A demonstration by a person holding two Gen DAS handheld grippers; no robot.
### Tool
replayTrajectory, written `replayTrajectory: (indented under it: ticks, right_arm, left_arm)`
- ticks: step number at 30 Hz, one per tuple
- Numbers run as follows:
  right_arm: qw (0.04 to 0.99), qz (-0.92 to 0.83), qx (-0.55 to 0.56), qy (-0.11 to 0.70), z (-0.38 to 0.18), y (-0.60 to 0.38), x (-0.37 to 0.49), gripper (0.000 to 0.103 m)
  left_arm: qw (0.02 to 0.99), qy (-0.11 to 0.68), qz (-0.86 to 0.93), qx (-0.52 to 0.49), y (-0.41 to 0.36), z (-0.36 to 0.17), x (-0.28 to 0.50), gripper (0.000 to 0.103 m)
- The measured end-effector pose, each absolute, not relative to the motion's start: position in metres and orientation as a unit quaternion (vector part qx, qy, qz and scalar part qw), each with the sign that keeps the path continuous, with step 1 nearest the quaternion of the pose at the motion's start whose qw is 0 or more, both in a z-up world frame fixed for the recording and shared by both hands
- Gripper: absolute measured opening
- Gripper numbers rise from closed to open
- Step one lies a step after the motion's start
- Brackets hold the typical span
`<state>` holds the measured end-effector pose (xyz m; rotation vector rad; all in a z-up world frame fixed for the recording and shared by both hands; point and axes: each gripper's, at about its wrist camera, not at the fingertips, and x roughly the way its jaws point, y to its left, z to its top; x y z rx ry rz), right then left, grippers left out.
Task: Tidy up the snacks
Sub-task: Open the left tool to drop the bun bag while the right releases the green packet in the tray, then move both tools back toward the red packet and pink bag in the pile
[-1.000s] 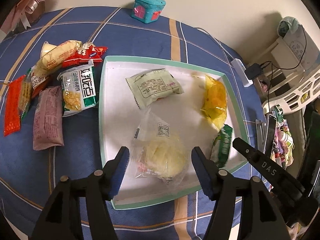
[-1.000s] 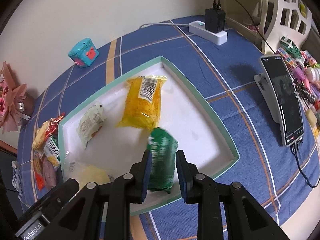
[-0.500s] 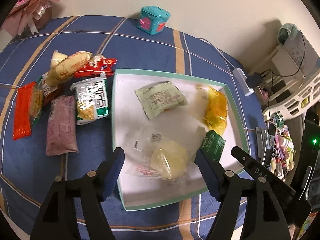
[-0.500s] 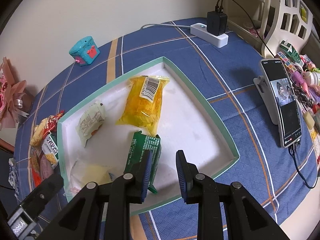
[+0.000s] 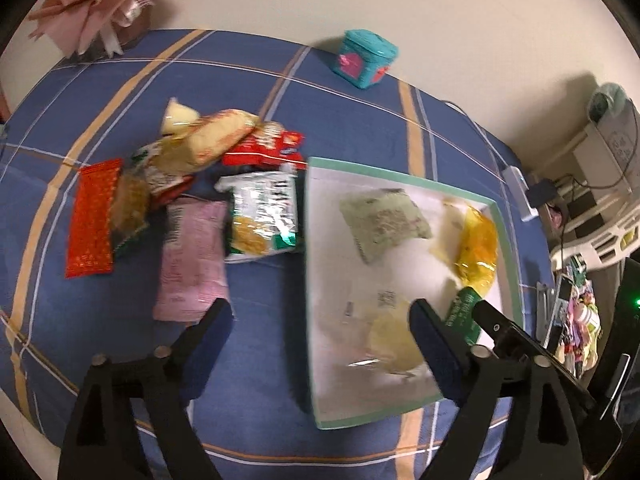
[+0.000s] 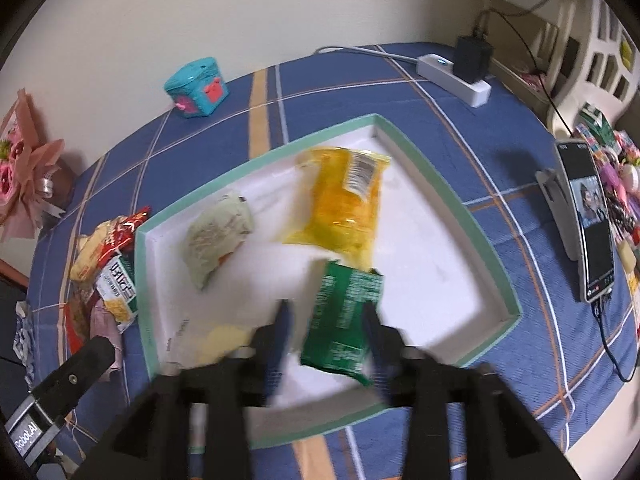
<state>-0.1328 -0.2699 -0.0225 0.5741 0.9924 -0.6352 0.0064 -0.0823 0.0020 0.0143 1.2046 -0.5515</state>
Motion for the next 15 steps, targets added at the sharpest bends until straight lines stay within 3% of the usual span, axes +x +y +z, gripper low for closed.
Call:
replayTrajectory:
  ticks: [1, 5, 8, 12, 15]
  right_arm:
    - [0.795, -0.296, 0.263, 0.460, -0.021, -0.266, -0.129, 0.076]
    - [0.803, -0.286, 0.250, 0.458, -0.018, -0.250, -0.113, 0.077]
    - [0.808, -0.280, 0.234, 0.462, -0.017, -0.238, -0.101, 0.088]
    - [0.818, -0.268, 0.214, 0.462, -0.015, -0.218, -0.086, 0.101]
    - [0.825, -0.257, 0.206, 0.460, -0.012, -0.205, -0.076, 0.103]
  left_arm:
    - [0.790, 0.559, -0.251, 0.007, -0.079, 0.002, 0.009, 0.095]
    - [0.800, 0.558, -0.220, 0.004, -0.059, 0.001, 0.025, 0.095]
    - [0.809, 0.555, -0.192, 0.006, -0.042, -0.001, 0.035, 0.102]
    - [0.817, 0.554, -0.159, 0.010, -0.018, -0.003, 0.049, 0.103]
    - [0.822, 0.553, -0.138, 0.013, -0.002, -0.005, 0.061, 0.103]
